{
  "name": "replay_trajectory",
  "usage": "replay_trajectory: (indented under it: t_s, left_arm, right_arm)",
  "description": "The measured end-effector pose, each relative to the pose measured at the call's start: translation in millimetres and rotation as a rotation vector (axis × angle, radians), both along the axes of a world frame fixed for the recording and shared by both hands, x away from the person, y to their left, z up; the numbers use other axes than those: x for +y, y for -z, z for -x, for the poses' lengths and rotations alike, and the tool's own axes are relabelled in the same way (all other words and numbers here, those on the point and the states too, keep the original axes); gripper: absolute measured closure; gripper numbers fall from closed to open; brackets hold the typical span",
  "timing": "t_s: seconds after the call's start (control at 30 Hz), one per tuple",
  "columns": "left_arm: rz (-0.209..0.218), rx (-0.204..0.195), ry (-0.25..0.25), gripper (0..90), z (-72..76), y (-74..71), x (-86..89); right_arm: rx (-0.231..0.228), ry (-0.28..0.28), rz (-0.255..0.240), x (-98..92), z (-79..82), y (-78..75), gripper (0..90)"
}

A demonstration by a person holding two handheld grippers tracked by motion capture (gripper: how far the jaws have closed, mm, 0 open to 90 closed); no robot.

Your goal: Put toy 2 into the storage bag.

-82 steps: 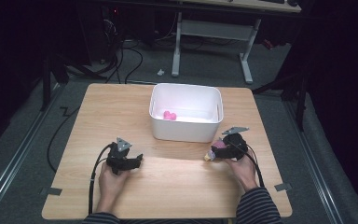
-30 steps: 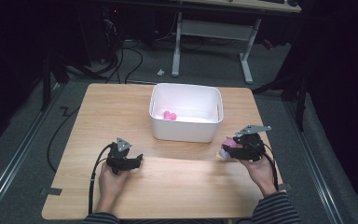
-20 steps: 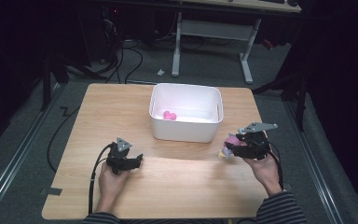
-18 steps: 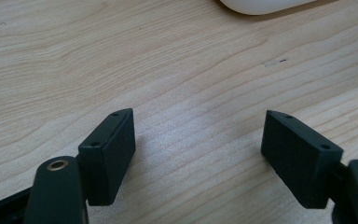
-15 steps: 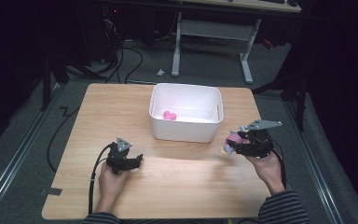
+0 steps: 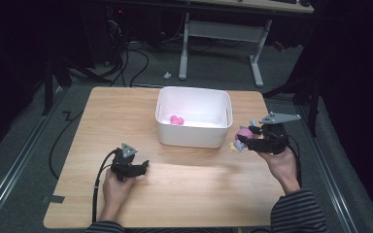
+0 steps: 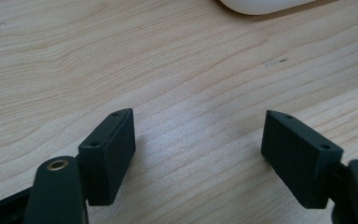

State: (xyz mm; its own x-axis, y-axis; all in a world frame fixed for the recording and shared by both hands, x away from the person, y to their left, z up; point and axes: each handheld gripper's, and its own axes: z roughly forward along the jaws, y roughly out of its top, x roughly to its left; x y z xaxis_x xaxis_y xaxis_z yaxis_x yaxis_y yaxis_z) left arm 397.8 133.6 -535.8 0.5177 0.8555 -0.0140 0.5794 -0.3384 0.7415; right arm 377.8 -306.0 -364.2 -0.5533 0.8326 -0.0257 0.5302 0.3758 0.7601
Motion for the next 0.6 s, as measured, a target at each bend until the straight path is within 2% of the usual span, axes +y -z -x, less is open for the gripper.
replay_trajectory:
  t_s: [0.6]
  left_arm:
    - [-0.001,0.001,0.002,26.3,0.1,-0.1,0.1]
  right_arm:
    - [-0.032,-0.041,0.026,20.0,-13.8,-29.8,42.8]
